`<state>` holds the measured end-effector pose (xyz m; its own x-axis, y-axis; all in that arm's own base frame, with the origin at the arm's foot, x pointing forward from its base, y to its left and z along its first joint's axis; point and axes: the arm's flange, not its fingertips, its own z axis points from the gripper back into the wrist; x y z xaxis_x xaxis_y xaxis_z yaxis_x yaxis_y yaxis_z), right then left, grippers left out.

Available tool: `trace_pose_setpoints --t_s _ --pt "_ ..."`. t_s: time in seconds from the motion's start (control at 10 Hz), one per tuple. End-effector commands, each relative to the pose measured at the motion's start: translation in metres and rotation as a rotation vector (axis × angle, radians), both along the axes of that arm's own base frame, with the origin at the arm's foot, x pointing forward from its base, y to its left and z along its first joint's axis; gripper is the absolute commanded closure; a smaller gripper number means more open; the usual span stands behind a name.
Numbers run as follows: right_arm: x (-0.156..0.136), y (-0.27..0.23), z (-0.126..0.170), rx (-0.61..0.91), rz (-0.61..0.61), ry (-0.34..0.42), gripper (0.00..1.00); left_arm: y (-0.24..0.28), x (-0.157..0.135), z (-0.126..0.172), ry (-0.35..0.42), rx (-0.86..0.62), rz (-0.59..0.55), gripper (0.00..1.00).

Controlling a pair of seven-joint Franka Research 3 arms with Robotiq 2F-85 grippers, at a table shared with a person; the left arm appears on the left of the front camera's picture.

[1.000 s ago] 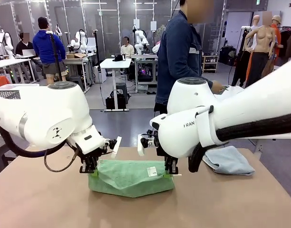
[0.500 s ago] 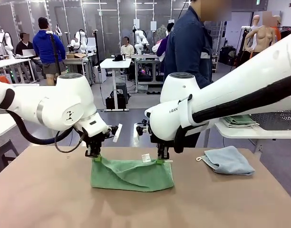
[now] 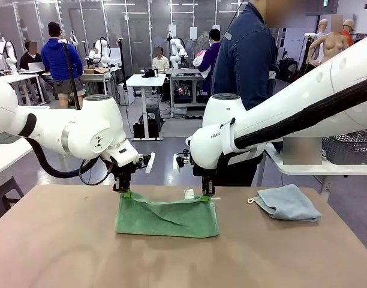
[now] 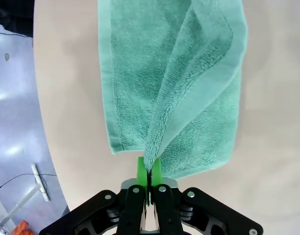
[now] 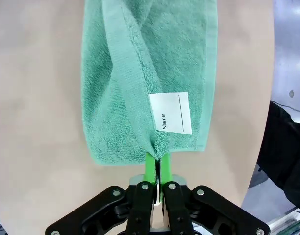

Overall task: Fold the towels and place them in the basket.
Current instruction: When a person lays out a Towel with hook on the table, fold it in half twice.

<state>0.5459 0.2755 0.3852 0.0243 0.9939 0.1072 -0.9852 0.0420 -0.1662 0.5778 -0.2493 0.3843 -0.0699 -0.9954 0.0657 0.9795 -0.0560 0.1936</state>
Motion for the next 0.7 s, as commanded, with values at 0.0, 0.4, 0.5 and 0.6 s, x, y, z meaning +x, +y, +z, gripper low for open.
trace_pose_setpoints --t_s 0.0,0.4,0.5,0.6 --pt "0.017 -0.002 -0.009 -0.013 -0.019 0.018 0.96 -0.002 0.007 -0.002 0.023 0.03 0.024 0.96" --pt "0.026 -0.011 -0.026 -0.011 -0.069 0.056 0.96 0.001 0.027 -0.021 0.007 0.008 0.029 0.96" --pt "0.032 -0.012 -0.031 -0.005 -0.078 0.043 0.96 0.001 0.034 -0.026 -0.003 -0.001 0.022 0.96" --pt "0.036 -0.01 -0.035 0.004 -0.085 0.033 0.96 0.0 0.038 -0.03 0.008 -0.011 0.02 0.96"
